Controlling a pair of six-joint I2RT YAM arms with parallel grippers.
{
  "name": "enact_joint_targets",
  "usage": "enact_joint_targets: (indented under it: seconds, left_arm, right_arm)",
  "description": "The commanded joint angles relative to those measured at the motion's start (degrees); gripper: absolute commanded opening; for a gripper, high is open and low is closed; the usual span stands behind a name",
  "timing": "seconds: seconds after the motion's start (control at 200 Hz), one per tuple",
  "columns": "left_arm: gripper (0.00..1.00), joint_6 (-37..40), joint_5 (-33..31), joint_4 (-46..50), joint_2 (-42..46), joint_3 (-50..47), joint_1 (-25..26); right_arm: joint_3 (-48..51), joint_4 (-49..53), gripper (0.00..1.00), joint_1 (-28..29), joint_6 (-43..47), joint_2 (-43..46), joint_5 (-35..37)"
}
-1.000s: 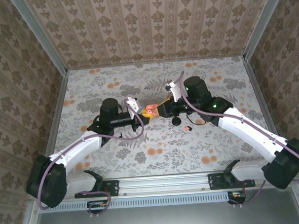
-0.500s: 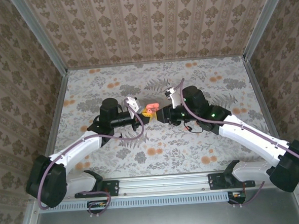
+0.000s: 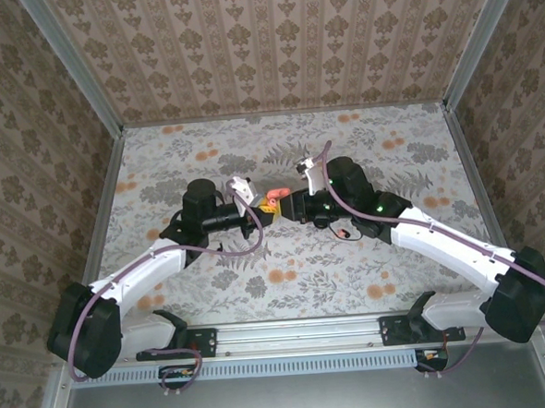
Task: Insert the wireless bluetooth earbuds into the charging case
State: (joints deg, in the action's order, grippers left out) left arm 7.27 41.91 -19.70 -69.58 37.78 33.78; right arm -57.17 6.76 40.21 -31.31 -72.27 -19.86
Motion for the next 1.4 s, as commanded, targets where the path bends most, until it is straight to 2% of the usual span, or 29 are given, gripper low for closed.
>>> enact_joint_targets:
  seconds: [0.0, 0.605, 1.15, 1.395]
  left_arm:
    - [0.16, 0.43, -0.25, -0.91, 0.84, -0.25, 0.5]
    - [0.16, 0.45, -0.22, -0.69, 1.42, -0.25, 0.46]
    - [0.16, 0.6, 0.11, -0.8, 1.53, -0.17, 0.5]
    - [0.16, 0.84, -0.23, -1.22, 1.38, -0.6, 0.54]
  right_arm:
    - [-0.14, -1.23, 0.24, 0.49, -0.68, -0.41, 0.31]
    - [-0.54, 0.15, 0.17, 0.4, -0.27, -0.64, 4.98]
    - [-0.93, -1.0, 0.17, 0.25, -0.03, -0.34, 5.18]
    - [-1.02, 0.67, 0.23, -1.09, -0.23, 3.33, 1.99]
